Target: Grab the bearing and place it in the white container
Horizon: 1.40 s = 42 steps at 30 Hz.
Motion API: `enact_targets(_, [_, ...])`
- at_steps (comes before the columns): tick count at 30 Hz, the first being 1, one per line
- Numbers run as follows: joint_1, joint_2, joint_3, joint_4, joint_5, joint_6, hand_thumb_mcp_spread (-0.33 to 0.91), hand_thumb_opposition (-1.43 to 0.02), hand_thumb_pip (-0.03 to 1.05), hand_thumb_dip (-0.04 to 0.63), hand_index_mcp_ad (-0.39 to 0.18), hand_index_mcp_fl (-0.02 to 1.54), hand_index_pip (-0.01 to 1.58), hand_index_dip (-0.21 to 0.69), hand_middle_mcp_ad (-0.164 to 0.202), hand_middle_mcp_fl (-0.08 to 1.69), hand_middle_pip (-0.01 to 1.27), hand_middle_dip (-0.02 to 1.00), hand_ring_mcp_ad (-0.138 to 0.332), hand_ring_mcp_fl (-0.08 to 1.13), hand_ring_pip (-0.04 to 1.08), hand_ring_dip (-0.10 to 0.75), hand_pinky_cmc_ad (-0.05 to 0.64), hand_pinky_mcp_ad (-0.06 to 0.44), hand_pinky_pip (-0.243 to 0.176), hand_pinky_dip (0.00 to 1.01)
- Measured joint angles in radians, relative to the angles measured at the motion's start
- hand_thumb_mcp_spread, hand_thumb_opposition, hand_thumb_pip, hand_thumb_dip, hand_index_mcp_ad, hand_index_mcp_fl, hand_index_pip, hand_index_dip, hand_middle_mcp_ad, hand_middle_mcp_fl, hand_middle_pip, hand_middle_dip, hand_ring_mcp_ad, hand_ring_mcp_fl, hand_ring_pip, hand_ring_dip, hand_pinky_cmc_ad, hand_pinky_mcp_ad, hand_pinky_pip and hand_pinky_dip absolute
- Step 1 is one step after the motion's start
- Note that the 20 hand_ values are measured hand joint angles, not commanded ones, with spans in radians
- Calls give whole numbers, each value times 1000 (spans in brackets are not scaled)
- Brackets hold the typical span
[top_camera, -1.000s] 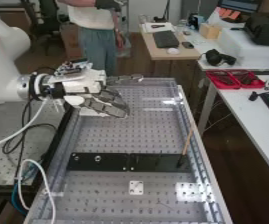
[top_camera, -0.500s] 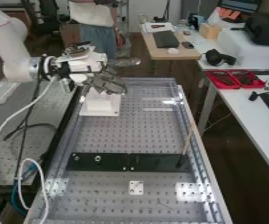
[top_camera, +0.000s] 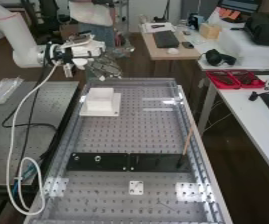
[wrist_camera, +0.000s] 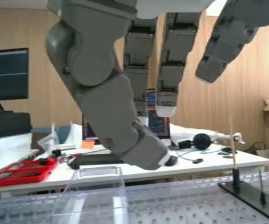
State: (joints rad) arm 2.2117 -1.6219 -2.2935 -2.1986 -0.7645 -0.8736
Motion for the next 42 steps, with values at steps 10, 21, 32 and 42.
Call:
enact_targets(10, [185, -35, 9, 10, 174, 2, 894, -1066, 581, 379, -234, 113, 120, -171, -98, 677, 721, 899, 5, 527, 115, 679, 461, 262, 37, 176])
enact_targets(21, [190, -158, 21, 30, 232, 87, 894, -1066, 581, 379, -227, 113, 120, -171, -98, 677, 721, 899, 5, 527, 115, 679, 461, 260, 37, 176])
enact_targets(32, [174, -182, 26, -7, 251, 142, 894, -1066, 581, 379, -222, 113, 120, -171, -94, 677, 721, 897, 7, 527, 115, 679, 461, 264, 37, 176])
enact_targets(42, [204, -156, 16, -45, 276, 162, 894, -1077, 581, 379, -222, 113, 120, -171, -94, 686, 721, 897, 5, 543, 115, 679, 461, 260, 37, 176])
